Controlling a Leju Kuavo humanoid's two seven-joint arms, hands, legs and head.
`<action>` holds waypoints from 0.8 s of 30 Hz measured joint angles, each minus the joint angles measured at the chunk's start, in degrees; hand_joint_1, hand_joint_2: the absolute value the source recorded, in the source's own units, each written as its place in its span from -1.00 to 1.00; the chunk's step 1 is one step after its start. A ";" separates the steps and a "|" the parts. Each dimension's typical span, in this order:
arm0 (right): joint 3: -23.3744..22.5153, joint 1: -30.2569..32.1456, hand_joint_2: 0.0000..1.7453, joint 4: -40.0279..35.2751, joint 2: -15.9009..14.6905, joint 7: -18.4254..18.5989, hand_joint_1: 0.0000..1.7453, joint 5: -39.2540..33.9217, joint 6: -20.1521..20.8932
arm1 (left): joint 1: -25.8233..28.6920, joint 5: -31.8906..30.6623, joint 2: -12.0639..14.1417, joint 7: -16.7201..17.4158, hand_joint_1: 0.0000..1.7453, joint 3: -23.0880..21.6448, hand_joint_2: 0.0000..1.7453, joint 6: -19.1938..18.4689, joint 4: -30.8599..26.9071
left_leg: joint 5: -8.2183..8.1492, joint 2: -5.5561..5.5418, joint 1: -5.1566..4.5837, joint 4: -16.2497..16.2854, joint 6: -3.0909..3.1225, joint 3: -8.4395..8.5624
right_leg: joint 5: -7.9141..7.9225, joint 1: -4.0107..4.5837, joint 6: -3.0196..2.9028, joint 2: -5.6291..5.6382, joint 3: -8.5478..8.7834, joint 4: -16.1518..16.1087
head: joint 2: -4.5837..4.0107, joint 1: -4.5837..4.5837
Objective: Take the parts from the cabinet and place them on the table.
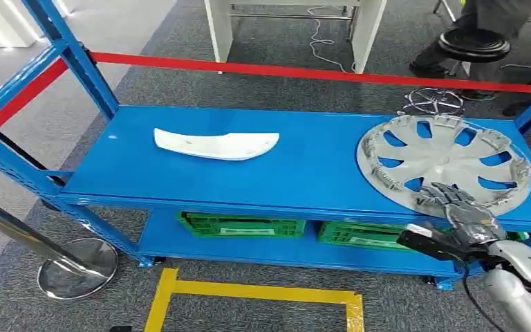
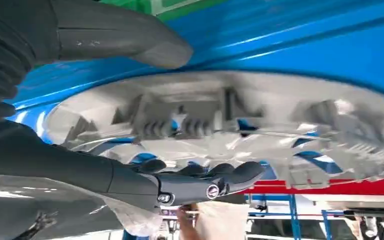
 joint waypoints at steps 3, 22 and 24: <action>-0.11 -0.05 1.00 0.00 -0.86 -0.02 -1.00 -0.20 0.11 | 0.00 -0.13 -0.06 0.00 -1.00 0.00 -1.00 0.00 0.00 | 0.00 0.00 0.00 0.00 0.00 0.00 | 0.00 0.00 0.00 0.01 0.00 0.00 | 0.02 0.00; -0.41 -3.10 1.00 1.07 -5.23 -1.36 -1.00 -4.15 8.24 | -0.02 -1.44 -0.59 -0.09 -1.00 -0.24 -1.00 0.02 0.02 | 0.00 0.00 -0.02 0.01 0.00 -0.01 | 0.02 -0.02 0.03 0.01 -0.02 0.00 | 0.02 -0.02; -0.26 -3.91 1.00 1.64 -6.27 -1.75 -1.00 -5.44 10.38 | -0.03 -1.53 -0.66 -0.09 -1.00 -0.24 -1.00 0.02 0.02 | 0.00 0.00 -0.03 0.01 0.00 -0.01 | 0.02 -0.03 0.03 0.00 -0.02 0.00 | 0.00 0.00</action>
